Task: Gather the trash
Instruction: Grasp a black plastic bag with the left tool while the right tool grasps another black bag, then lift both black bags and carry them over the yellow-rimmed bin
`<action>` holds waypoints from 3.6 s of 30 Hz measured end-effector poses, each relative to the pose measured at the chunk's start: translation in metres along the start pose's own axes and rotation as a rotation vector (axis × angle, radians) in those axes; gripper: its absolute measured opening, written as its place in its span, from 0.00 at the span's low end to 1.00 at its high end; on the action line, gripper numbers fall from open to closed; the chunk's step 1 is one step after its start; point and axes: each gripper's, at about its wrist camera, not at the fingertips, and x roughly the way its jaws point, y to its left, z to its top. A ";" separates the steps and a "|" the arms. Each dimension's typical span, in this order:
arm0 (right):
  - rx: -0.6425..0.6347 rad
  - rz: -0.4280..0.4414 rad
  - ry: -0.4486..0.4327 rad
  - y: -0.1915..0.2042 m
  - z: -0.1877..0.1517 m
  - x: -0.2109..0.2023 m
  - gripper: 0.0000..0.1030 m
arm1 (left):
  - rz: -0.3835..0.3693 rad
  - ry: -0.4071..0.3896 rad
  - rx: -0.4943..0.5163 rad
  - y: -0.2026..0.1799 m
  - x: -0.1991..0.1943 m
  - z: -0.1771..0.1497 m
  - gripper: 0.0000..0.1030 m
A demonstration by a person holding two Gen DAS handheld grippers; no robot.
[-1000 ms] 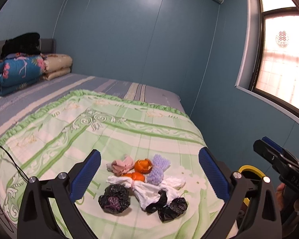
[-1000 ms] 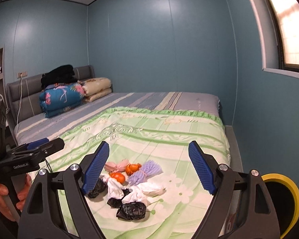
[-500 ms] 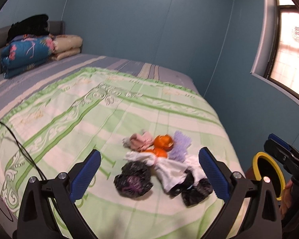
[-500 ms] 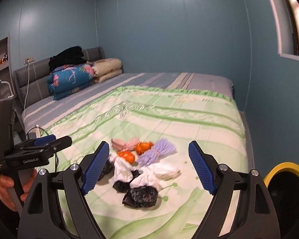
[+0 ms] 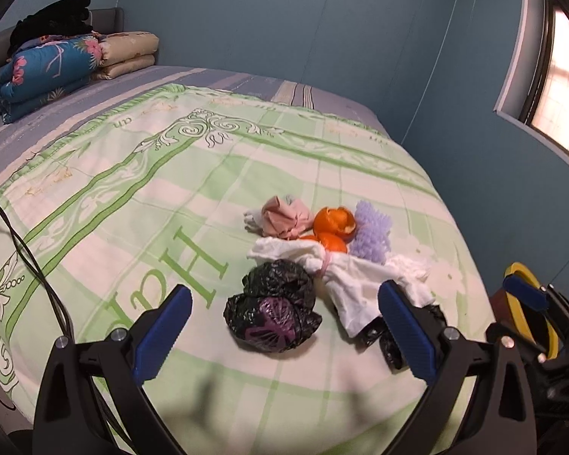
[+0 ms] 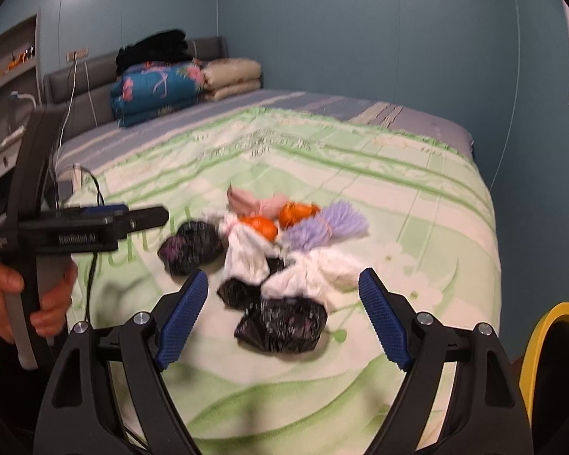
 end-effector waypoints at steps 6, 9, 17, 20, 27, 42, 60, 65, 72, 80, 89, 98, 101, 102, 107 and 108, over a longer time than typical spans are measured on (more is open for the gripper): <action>0.008 0.007 0.088 -0.002 -0.015 0.026 0.75 | 0.001 0.040 0.000 0.006 0.017 -0.005 0.92; 0.018 0.004 0.115 -0.007 -0.019 0.035 0.75 | 0.000 0.066 0.003 0.007 0.026 -0.007 0.92; 0.076 0.043 0.197 -0.020 -0.028 0.059 0.70 | 0.000 0.093 0.046 -0.001 0.043 -0.008 0.92; 0.066 0.045 0.204 -0.014 -0.028 0.062 0.70 | -0.005 0.110 0.055 -0.003 0.050 -0.009 0.91; 0.079 0.042 0.245 -0.010 -0.028 0.080 0.59 | -0.019 0.155 0.023 0.002 0.065 -0.008 0.76; 0.091 0.037 0.267 -0.014 -0.030 0.078 0.33 | -0.037 0.150 0.056 -0.004 0.062 -0.015 0.41; 0.112 0.090 0.176 -0.021 -0.011 0.033 0.30 | -0.134 0.033 -0.017 0.010 0.024 -0.008 0.40; 0.138 0.073 0.142 -0.030 -0.007 0.023 0.30 | -0.130 0.005 -0.033 0.014 0.015 -0.007 0.40; 0.172 0.033 0.086 -0.048 -0.002 0.008 0.30 | -0.133 -0.035 -0.061 0.016 -0.002 -0.005 0.40; 0.238 -0.013 0.037 -0.076 0.003 -0.007 0.30 | -0.124 -0.108 -0.040 0.004 -0.029 0.000 0.40; 0.272 -0.023 -0.058 -0.091 0.013 -0.039 0.30 | -0.111 -0.167 -0.027 -0.008 -0.055 0.013 0.40; 0.294 -0.034 -0.150 -0.100 0.020 -0.074 0.30 | -0.109 -0.217 -0.001 -0.029 -0.078 0.025 0.40; 0.299 -0.044 -0.182 -0.103 0.023 -0.085 0.30 | -0.117 -0.228 0.022 -0.041 -0.084 0.029 0.40; 0.301 -0.047 -0.189 -0.105 0.023 -0.088 0.30 | -0.118 -0.229 0.029 -0.045 -0.085 0.030 0.40; 0.313 -0.059 -0.222 -0.111 0.024 -0.101 0.30 | -0.155 -0.215 0.065 -0.071 -0.082 0.037 0.40; 0.316 -0.059 -0.225 -0.112 0.024 -0.102 0.30 | -0.161 -0.212 0.073 -0.076 -0.080 0.038 0.40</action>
